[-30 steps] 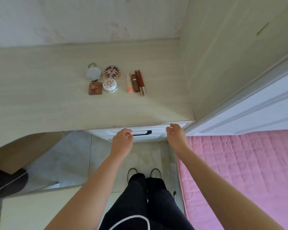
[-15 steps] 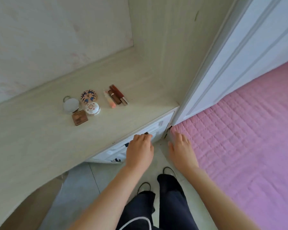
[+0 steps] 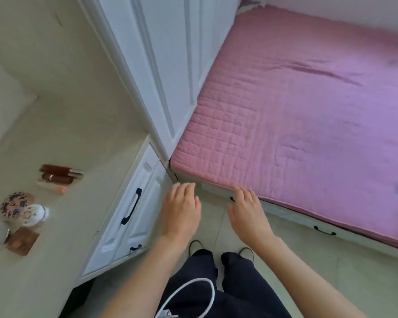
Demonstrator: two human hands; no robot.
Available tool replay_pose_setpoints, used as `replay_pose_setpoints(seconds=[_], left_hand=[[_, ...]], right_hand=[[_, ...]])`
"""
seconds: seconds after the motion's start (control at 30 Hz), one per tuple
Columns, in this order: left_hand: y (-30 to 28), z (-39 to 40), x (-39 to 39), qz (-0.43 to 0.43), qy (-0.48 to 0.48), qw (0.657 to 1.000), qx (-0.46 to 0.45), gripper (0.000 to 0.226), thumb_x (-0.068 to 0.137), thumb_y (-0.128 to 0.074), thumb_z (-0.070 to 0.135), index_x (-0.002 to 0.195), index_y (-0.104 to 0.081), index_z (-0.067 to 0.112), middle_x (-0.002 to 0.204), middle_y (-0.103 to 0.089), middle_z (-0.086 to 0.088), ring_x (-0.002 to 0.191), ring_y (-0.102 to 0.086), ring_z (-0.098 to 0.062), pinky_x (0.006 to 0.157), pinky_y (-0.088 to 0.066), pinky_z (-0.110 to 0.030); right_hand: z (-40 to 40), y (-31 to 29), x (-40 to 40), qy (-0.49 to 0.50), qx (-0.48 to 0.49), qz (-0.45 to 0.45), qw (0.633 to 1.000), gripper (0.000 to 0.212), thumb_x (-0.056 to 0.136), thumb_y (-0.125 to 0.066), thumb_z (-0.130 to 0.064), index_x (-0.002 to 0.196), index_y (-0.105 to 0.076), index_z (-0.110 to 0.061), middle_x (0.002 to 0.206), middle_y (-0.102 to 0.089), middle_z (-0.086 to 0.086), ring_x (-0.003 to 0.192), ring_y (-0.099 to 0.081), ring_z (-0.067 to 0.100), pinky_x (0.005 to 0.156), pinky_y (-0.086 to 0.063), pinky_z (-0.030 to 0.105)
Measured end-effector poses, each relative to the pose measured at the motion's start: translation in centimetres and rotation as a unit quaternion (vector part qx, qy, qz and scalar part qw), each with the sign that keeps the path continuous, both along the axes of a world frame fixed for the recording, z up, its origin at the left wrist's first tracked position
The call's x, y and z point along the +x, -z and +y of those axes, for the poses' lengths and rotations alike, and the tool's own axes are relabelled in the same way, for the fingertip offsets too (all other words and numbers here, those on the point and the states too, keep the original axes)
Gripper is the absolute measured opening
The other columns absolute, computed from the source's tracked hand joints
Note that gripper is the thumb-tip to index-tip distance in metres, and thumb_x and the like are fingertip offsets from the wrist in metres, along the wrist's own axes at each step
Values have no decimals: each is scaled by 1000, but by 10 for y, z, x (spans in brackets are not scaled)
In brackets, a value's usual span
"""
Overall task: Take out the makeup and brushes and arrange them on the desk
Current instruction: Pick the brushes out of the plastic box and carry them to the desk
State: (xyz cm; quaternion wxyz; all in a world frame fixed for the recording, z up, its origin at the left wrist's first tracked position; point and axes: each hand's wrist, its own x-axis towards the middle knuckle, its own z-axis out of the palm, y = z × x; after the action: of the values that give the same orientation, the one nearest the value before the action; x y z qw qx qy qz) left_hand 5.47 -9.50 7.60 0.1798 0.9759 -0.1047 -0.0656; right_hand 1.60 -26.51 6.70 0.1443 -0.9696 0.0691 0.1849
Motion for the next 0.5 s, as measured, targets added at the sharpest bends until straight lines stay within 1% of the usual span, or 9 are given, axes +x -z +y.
replay_pose_setpoints(seconds=[0.1,0.3,0.5], left_hand=[[-4,-41,0,-8,71,997,4,37,89,-60,18,124,-60,8,120,-64,-5,119,-53,-25,100,-46,-40],[-9,-136,-20,-43,223,974,13,34,81,-68,12,115,-64,4,111,-68,-9,111,-59,-29,94,-50,-42],[-10,-242,-63,-34,336,941,30,35,84,-65,13,117,-63,4,114,-66,-9,112,-59,-29,99,-47,-40]], right_hand=[[-32,-1,-26,54,-17,3,998,56,101,-29,-29,150,-14,-6,157,-19,9,146,-13,25,118,-12,39],[-103,-5,-87,173,-32,7,984,58,101,-30,-34,150,-14,-8,158,-17,9,146,-8,29,118,-13,43],[-183,0,-154,254,-35,14,966,60,102,-27,-35,151,-8,-7,158,-13,12,147,-5,30,119,-8,43]])
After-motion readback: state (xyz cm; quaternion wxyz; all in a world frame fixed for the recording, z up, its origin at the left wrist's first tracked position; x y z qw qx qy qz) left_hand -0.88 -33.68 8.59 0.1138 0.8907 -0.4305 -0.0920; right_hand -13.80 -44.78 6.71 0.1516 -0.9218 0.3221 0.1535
